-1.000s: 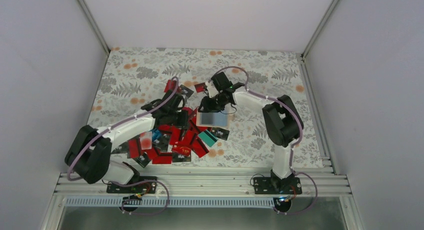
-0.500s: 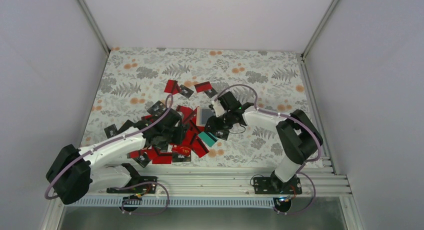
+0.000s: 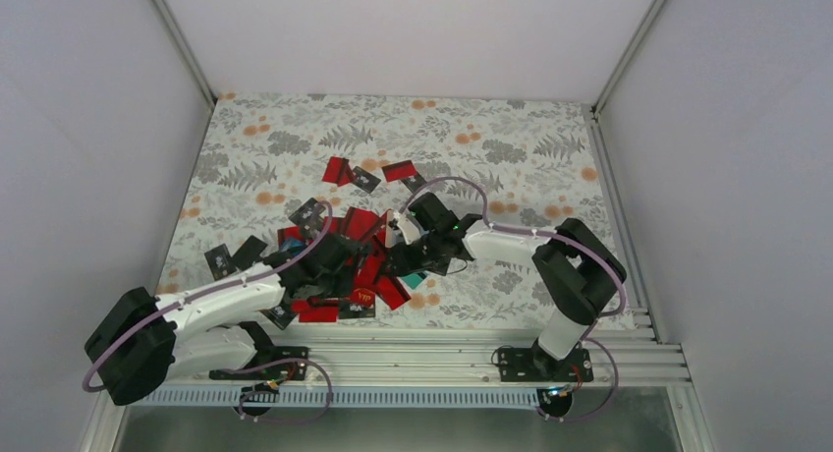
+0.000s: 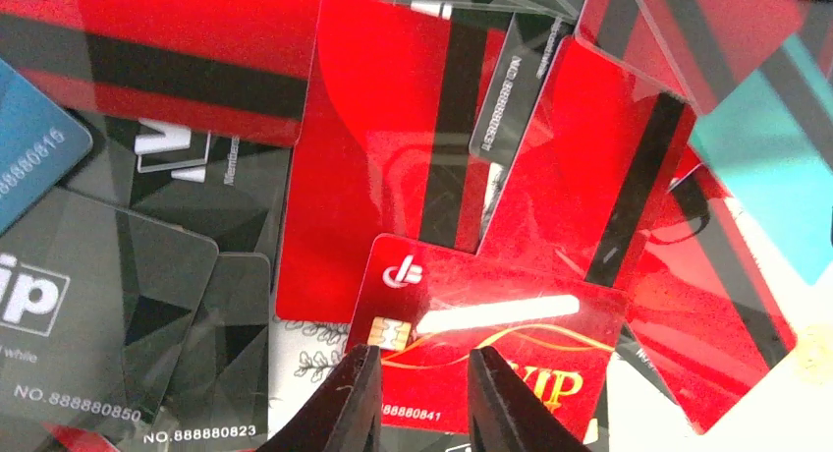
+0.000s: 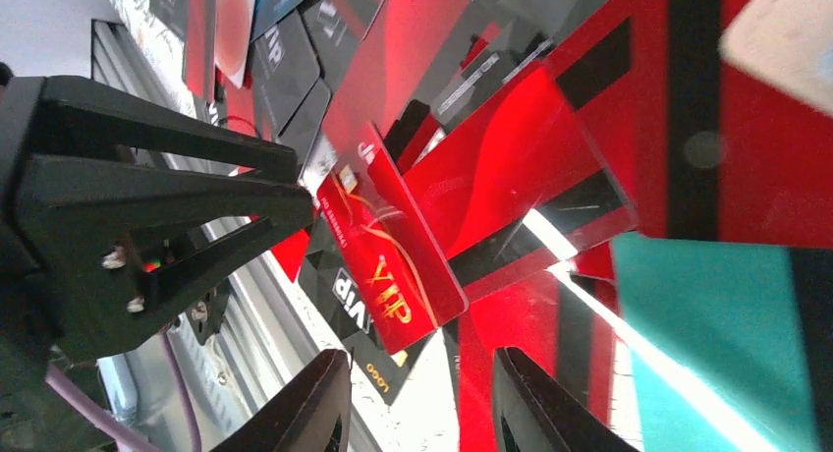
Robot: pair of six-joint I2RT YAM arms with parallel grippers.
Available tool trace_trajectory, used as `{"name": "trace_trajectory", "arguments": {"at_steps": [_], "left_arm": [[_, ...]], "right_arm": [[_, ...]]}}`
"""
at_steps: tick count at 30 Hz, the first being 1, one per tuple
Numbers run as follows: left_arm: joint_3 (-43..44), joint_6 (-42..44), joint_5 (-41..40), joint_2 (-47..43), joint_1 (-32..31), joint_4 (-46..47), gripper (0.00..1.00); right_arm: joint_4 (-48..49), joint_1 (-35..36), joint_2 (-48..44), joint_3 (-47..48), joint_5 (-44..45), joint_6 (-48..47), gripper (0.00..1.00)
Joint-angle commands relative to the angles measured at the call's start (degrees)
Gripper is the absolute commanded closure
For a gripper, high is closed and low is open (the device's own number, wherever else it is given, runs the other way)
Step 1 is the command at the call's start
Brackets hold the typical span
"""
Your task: Put the credit cards into the card holder
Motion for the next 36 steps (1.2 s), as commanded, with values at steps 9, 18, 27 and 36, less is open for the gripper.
{"name": "trace_trajectory", "arguments": {"at_steps": [9,18,27,36], "left_arm": [[-2.8,-6.1,-3.1,2.6,-3.5,1.9,0.85],[-5.4,-7.9,-3.1,2.0,-4.8,2.4,0.9],[-8.0,-11.1,-3.7,2.8,-6.7,3.6,0.9],[-2.7,-13.6,-8.0,-0.9,-11.2,-4.2,0.9]], "right_arm": [[0.6,4.3,6.5,2.8,-1.7,3.9,0.62],[-0.9,5.5,8.6,4.8,-0.2,4.6,0.58],[-2.1,6.4,11.4,6.0,2.2,5.8,0.57],[-2.8,7.3,12.7,6.9,2.6,6.1,0.56]]}}
